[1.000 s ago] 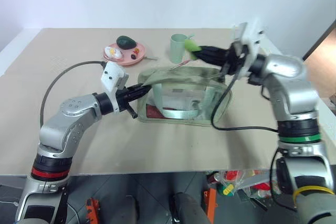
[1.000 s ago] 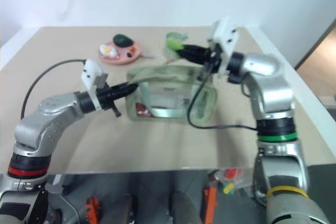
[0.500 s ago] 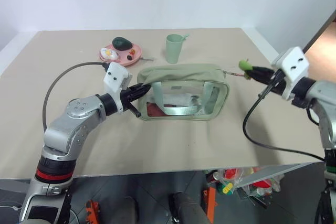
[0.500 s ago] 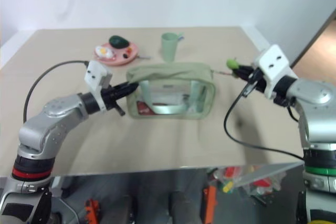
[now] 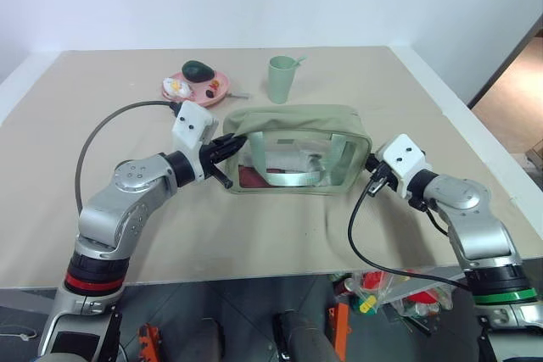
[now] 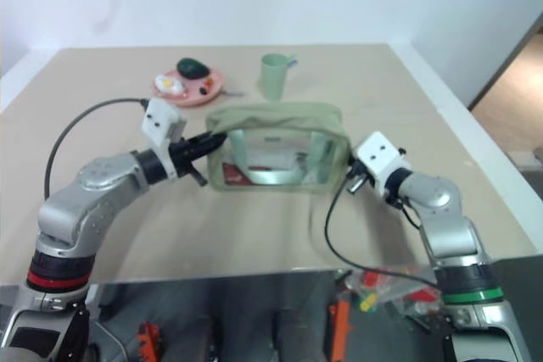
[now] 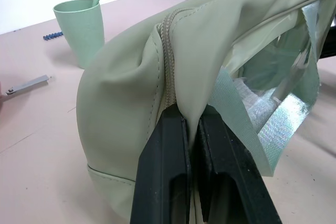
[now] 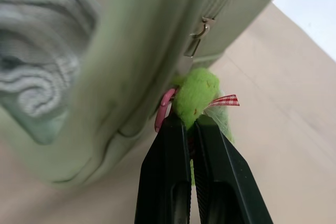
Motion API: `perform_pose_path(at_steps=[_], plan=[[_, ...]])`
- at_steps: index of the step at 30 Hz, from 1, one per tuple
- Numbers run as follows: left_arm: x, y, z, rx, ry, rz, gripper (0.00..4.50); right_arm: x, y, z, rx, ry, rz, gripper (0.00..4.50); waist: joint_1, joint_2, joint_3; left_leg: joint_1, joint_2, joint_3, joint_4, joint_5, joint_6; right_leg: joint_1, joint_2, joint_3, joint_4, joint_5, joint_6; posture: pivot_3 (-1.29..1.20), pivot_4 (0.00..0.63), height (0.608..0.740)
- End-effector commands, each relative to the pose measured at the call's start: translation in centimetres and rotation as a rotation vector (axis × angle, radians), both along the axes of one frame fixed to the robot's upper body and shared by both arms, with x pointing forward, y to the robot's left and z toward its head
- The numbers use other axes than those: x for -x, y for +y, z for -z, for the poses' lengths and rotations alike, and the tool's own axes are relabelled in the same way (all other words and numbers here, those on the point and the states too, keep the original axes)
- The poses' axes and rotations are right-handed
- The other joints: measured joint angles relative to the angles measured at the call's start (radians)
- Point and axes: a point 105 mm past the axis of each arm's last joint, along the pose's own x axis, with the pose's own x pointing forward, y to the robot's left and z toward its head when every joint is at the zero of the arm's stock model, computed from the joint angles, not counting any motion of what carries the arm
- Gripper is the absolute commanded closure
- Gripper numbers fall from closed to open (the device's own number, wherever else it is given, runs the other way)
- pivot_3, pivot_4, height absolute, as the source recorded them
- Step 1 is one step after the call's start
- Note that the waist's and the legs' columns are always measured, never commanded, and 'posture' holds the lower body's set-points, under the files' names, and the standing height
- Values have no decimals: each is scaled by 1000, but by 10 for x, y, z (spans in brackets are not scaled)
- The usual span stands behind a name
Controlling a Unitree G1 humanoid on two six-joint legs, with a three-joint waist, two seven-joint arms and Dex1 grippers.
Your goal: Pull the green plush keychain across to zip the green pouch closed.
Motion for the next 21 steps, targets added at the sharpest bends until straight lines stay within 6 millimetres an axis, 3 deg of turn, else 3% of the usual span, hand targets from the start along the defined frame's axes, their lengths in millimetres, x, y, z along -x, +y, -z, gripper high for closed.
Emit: perform_pose_path(at_steps=[1, 11, 13, 16, 21], plan=[[1, 12, -8, -7, -28, -6, 4131, 3, -10, -41, -211, -47, -20, 3465, 0, 0, 0, 0, 0, 0, 0, 0, 0, 0, 0, 0, 0, 0, 0, 0, 150, 740], [16, 36, -42, 101, -36, 44, 703, 48, -21, -101, -390, -72, -135, 55, 2, 0, 0, -2, 0, -1, -1, 0, 0, -1, 0, -1, -1, 0, 1, 0, 150, 740], [22, 43, -44, 112, -23, 44, 27, 60, -19, -102, -420, -31, -152, 0, 2, 0, 0, -2, 1, -2, -1, 0, 0, -1, 0, -2, -1, 0, 1, 0, 150, 740], [29, 59, -37, 109, -7, -14, 27, 77, -12, -90, -424, 53, -172, 0, 1, 0, 0, -2, 1, -2, -2, -1, 1, -1, 0, -2, -1, 0, 2, 0, 150, 740], [30, 81, 2, 20, -9, -187, 27, 86, 0, -57, -424, 96, -131, 0, 1, 0, 0, -1, 1, -1, -2, -1, 1, -1, 0, -2, -1, -3, -2, 0, 150, 740]])
